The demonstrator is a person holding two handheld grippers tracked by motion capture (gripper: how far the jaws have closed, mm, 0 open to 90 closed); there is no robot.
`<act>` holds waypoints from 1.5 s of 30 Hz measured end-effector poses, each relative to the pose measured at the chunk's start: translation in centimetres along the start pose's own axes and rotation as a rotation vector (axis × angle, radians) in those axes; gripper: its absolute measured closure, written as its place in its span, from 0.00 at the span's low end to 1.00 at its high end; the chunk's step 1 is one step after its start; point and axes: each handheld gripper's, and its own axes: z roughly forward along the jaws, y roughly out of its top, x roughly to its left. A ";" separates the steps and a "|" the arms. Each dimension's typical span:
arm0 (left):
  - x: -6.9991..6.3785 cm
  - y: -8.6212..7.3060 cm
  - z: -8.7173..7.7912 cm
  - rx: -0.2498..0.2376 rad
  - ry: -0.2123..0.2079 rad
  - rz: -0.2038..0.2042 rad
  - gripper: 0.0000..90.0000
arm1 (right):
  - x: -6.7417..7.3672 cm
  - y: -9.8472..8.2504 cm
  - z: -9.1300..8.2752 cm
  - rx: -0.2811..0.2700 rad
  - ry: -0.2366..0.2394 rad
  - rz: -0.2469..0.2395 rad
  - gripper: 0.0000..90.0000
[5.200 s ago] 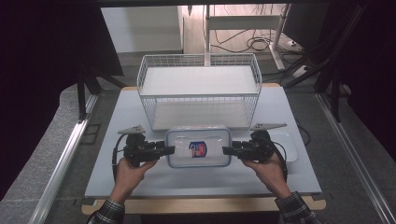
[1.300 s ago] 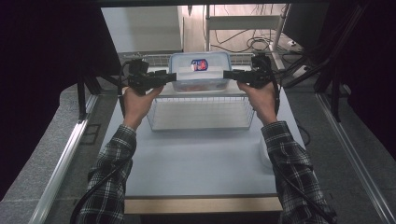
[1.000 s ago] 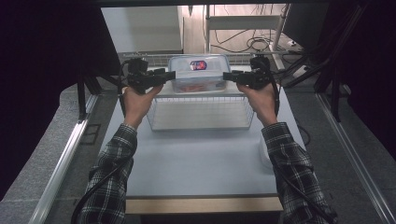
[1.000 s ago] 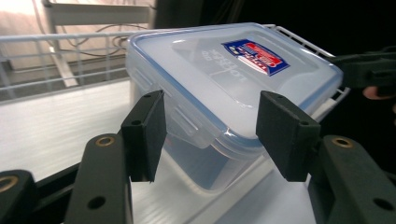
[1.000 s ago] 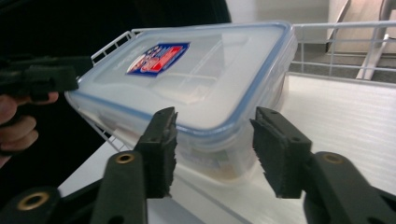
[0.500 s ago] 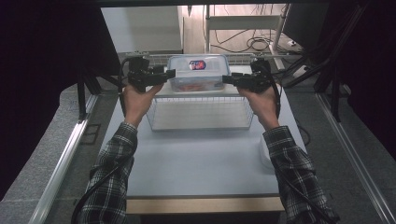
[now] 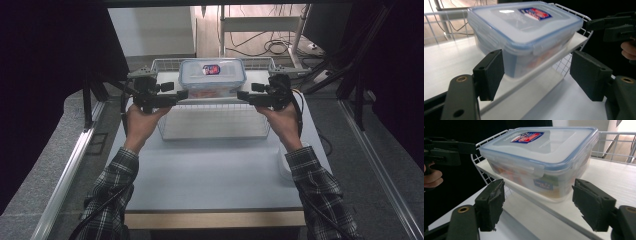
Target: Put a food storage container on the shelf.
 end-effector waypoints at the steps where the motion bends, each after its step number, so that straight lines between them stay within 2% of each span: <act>1: -0.1 -0.3 0.0 0.002 -0.001 0.004 0.30 | 0.2 -0.1 -0.1 0.002 -0.005 -0.005 0.28; 10: -1.6 -2.8 -0.7 0.055 -0.028 0.069 0.22 | 1.5 -1.6 -0.6 0.026 -0.002 -0.062 0.21; 18: -3.1 -4.7 -1.3 0.064 -0.045 0.085 0.14 | 2.9 -2.8 -1.2 0.037 0.016 -0.108 0.14; 21: -3.7 -5.5 -1.5 0.068 -0.044 0.094 0.13 | 3.5 -3.3 -1.5 0.039 0.002 -0.128 0.10; 28: -4.5 -7.9 -1.7 0.090 -0.014 0.105 0.10 | 3.8 -5.4 -1.4 0.074 -0.014 -0.160 0.07; 33: -4.5 -9.5 -1.6 0.133 0.029 0.142 0.08 | 3.9 -6.9 -1.5 0.083 -0.001 -0.166 0.06; 36: -4.2 -10.4 -1.4 0.139 0.028 0.119 0.08 | 4.0 -7.7 -1.7 0.080 0.013 -0.169 0.05; 37: -4.1 -10.5 -1.4 0.156 0.033 0.117 0.07 | 4.0 -7.9 -1.8 0.076 0.016 -0.169 0.05; 39: -4.2 -10.7 -1.5 0.151 0.050 0.122 0.07 | 4.1 -8.3 -2.0 0.079 0.023 -0.174 0.05; 42: -4.5 -11.4 -1.8 0.139 0.032 0.104 0.07 | 4.2 -8.8 -2.2 0.085 0.003 -0.188 0.04; 45: -4.9 -12.2 -1.9 0.154 0.043 0.113 0.06 | 4.2 -9.5 -2.6 0.093 0.004 -0.189 0.02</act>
